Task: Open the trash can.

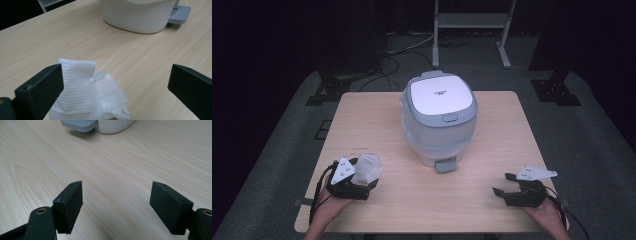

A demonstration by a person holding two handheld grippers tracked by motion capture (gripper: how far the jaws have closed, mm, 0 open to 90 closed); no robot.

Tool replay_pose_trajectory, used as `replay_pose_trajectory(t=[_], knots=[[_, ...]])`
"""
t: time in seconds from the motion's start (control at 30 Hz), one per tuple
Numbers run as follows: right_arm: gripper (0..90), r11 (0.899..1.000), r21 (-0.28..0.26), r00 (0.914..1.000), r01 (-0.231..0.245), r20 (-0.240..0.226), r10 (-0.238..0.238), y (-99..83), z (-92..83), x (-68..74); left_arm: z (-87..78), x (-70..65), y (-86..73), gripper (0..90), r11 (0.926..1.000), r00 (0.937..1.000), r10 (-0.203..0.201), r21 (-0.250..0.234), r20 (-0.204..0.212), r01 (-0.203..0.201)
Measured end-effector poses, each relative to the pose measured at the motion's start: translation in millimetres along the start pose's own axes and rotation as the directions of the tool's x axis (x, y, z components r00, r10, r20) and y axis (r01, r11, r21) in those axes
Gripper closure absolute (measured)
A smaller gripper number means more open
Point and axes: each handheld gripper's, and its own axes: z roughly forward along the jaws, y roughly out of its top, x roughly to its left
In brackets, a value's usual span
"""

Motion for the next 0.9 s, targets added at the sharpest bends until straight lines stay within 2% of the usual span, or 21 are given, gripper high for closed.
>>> replay_pose_trajectory(t=[0.2, 0.47, 0.67, 0.9], knots=[[25.2, 1.0, 0.008, 0.9992, 0.014, -0.036, -0.013, 11.1, 8.1, 1.5, -0.2, 1.3, -0.4, 0.0, 0.9999, 0.9999, -0.012, 0.002, 0.0, 0.012], [25.3, 0.999, 0.005, 0.9975, 0.04, -0.059, -0.039, 29.7, 16.3, 4.3, -1.8, 2.0, -1.4, 0.0, 0.9999, 0.9999, -0.012, 0.006, 0.0, 0.012], [25.9, 0.996, 0.007, 0.9925, 0.092, -0.081, -0.092, 50.7, 29.8, 12.7, -2.7, 3.2, -2.1, 0.0, 0.9999, 0.9999, -0.014, 0.002, -0.001, 0.014], [30.0, 0.993, 0.003, 0.9863, 0.119, -0.116, -0.118, 63.2, 41.6, 21.0, -2.2, 2.8, -2.7, 0.0, 0.9999, 0.9999, -0.012, 0.008, 0.002, 0.012]])
